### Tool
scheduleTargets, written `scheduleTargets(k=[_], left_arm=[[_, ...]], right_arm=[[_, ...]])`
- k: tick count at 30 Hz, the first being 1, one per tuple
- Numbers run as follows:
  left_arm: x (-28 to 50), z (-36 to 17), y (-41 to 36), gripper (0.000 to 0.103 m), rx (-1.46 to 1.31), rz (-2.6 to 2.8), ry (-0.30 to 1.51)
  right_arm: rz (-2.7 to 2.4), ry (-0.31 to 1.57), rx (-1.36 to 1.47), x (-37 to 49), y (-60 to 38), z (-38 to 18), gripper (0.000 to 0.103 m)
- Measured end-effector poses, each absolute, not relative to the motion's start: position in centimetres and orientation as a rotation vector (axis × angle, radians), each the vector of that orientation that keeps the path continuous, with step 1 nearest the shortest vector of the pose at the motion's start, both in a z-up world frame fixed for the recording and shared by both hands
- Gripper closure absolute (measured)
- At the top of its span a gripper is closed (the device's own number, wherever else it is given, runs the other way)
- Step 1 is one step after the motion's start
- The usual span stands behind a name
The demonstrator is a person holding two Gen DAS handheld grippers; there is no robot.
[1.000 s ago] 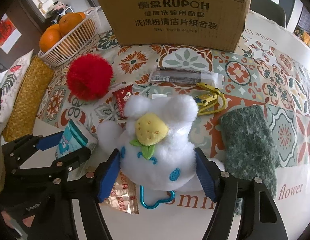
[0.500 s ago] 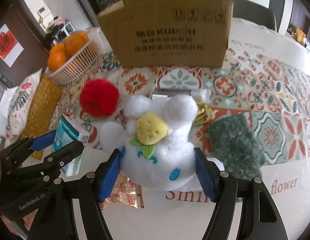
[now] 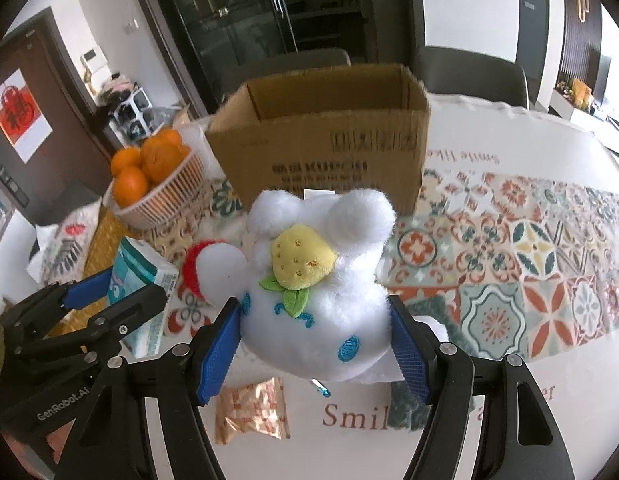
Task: Organize soft objects
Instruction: 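Lift and carry the plush and tissue pack over the cardboard box with both tools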
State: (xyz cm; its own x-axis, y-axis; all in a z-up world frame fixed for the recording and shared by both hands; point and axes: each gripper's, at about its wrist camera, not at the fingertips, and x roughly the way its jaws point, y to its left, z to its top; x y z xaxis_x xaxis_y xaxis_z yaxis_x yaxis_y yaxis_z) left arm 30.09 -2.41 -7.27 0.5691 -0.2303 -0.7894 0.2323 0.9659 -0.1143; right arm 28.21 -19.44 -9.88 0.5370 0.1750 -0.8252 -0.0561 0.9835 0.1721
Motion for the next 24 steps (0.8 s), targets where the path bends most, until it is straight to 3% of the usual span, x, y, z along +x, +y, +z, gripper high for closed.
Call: scheduleTargets(k=[24], left_arm=[[36.6,0.9,-4.8,0.045,-0.007,-0.295,0.746]], right_arm=[[0.138,0.774,0.172,33.4,-22.0,-1.5,0.032]])
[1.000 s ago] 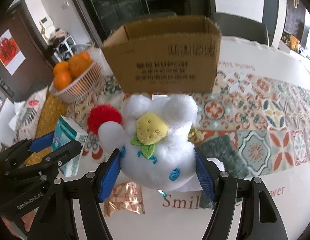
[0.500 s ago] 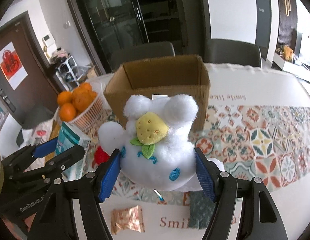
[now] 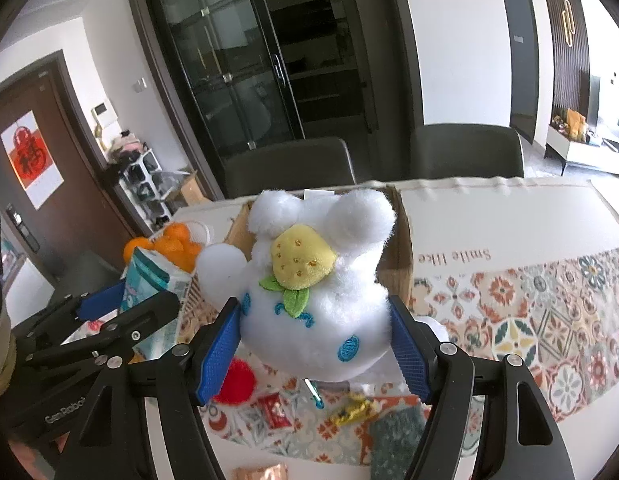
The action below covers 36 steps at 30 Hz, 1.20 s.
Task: Organize soft objects
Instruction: 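Lift and carry the plush and tissue pack over the cardboard box with both tools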
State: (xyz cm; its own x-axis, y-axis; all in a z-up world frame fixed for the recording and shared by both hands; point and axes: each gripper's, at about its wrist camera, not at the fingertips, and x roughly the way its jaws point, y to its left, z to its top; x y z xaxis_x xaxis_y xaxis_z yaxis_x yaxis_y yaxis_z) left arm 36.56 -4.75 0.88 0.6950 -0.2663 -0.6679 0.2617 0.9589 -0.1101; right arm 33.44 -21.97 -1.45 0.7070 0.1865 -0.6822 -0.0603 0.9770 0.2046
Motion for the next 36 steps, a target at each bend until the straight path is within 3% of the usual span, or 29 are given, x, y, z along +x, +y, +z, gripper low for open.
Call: scheduleTargets(k=[18,36], left_arm=[[43.9,2.2,-6.1,0.045,-0.002,-0.283,0.739],[51.1,-2.3,-6.9,0.044,0.002,-0.292,0.874]], right_arm=[[0.142,0.738,0.169,40.3,-23.1,0.5,0.031],[0.166,0.9,0.171,48.6,-23.3,-3.7,0.031]])
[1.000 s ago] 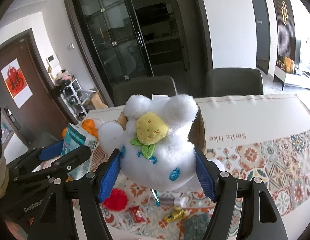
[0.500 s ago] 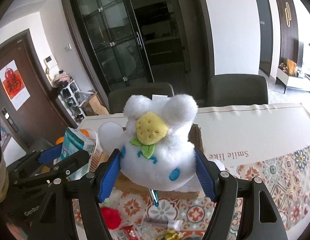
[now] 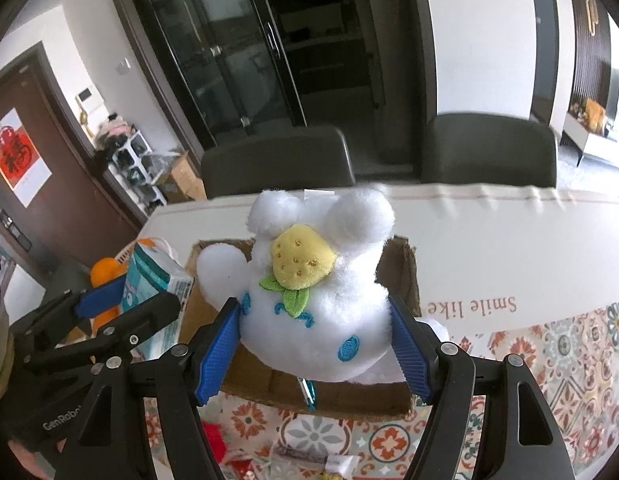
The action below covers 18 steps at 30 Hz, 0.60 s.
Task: Organize soft objects
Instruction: 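Lift and carry the plush and tissue pack over the cardboard box with both tools, then open both tools to drop the plush and tissue pack into the box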
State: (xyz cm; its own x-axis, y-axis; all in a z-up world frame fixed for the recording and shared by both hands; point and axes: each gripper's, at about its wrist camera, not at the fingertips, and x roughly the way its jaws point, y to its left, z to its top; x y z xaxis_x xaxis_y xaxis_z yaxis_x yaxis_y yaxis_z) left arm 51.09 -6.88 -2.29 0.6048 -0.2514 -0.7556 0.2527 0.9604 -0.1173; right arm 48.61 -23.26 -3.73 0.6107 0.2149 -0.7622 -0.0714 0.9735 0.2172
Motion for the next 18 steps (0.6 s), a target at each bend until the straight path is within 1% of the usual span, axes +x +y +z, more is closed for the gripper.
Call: scheduleTargets(k=[4,9,11,13,18], left_arm=[[52.4,-3.6,-7.2,0.043,0.01,-0.282,0.912],[52.8,-4.1,-7.0,0.03,0.009,-0.26,0.922],[52.7,-4.0,-6.8,0.027,0.007,-0.256,0.918],[52.3,-3.7,-6.6,0.027,0.013,-0.237,0.913],[50.9,-2.9,-5.7,0.026,0.029,-0.213,0.89]], right_arm=[[0.167,0.972,0.184,50.1,-23.5,-5.8,0.027],[0.148,1.023,0.205,51.4,-23.9,-7.2,0.026],[0.146,1.022,0.21,51.5,-24.2,-7.3,0.025],[0.138,1.024,0.211,51.7,-24.2,-7.3,0.023],[0.099,1.006,0.183,50.8,-23.8,-6.4,0.023]])
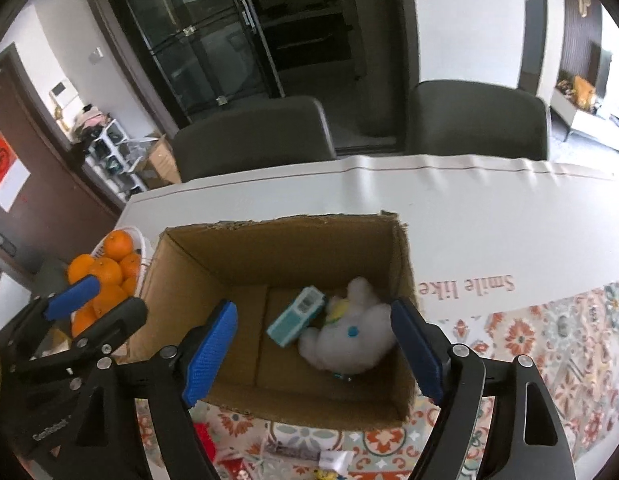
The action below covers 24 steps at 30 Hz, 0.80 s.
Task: Organize soft objects
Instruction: 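Open both tools to drop the plush and tissue pack into the box, then move the left tool to the red pompom plush while the right tool approaches the red snack packet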
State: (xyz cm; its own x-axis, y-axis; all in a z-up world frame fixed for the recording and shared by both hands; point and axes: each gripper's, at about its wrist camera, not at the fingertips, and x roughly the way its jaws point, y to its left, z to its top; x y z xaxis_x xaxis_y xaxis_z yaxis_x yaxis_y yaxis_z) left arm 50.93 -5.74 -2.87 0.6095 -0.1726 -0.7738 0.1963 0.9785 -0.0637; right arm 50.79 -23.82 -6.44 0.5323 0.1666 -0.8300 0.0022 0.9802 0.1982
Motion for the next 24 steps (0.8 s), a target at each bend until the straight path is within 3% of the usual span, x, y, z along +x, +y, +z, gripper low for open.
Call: scheduleTargets(k=[13,24], left_arm=[[45.3,-1.0,-3.3,0.024,0.035,-0.191,0.882],[41.2,-3.2,-1.3,0.023,0.049,-0.184,0.946]], right_arm=[[0.033,0.912,0.1,45.2,-22.0,-2.2,0.023],[0.048,0.982,0.087,41.1,-19.8,-3.7,0.023]])
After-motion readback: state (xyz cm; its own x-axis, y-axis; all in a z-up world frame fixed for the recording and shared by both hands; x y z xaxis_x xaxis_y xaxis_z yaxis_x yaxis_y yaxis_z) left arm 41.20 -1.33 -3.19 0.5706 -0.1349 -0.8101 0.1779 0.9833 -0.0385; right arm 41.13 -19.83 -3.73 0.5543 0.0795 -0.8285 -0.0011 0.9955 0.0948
